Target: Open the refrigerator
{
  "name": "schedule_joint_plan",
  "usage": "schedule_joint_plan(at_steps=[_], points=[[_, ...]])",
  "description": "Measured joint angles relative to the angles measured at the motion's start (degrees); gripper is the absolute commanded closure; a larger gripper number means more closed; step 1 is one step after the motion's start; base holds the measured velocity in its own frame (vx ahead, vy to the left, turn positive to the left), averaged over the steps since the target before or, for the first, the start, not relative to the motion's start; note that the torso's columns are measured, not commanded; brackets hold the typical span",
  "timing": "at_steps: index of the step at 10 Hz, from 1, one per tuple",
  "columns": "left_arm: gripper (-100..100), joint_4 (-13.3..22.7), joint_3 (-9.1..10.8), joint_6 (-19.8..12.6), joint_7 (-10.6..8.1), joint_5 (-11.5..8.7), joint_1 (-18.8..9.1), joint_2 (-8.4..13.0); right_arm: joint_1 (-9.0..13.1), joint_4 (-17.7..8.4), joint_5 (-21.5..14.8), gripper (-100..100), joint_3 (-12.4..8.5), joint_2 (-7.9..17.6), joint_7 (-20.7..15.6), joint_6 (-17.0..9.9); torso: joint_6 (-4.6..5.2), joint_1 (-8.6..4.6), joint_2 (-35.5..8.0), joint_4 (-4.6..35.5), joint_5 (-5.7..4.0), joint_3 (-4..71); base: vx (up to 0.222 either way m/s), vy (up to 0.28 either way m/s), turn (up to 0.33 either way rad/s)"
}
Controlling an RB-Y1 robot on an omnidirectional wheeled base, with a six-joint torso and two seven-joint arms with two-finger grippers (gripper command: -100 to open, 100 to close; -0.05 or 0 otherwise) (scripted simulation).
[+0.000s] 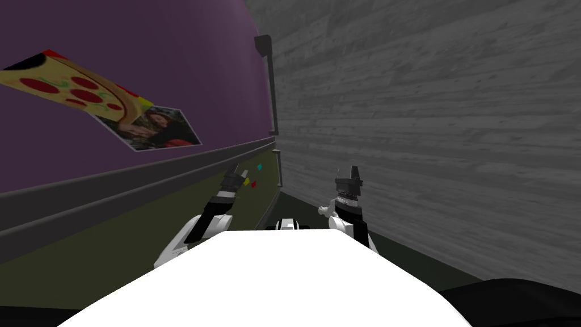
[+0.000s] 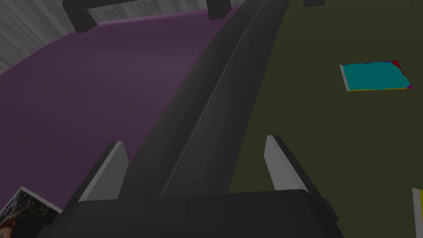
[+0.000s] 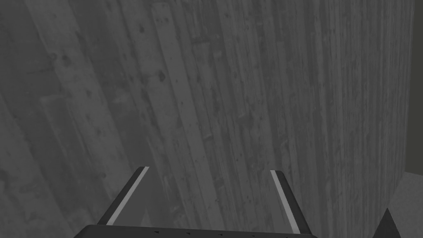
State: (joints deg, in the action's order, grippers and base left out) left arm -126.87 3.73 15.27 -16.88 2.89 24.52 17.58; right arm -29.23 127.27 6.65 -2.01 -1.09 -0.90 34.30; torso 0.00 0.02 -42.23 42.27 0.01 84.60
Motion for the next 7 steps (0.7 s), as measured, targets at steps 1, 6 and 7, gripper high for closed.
schedule_joint_plan(at_steps=[1,6,7], points=[[-100,0.8,0.29,-1.33,-0.96,0.01,-0.37,0.79,0.0,0.0,0.0,0,0.0,0.0,0.0,0.0,-0.02,0.0,-0.04,0.0,0.0,-0.02,0.08,-0.05,-0.159],[-100,5.1,2.14,-8.93,-6.16,-0.1,-3.6,5.99,0.0,0.0,0.0,0,0.0,0.0,0.0,0.0,-0.01,0.02,-0.07,0.02,0.01,-0.04,0.086,-0.05,-0.195],[-100,5.82,2.58,-10.77,-7.27,-0.19,-4.47,7.4,0.0,0.0,0.0,0,0.0,0.0,0.0,0.0,-0.01,-0.02,-0.05,0.01,-0.01,-0.03,0.081,-0.046,-0.177]])
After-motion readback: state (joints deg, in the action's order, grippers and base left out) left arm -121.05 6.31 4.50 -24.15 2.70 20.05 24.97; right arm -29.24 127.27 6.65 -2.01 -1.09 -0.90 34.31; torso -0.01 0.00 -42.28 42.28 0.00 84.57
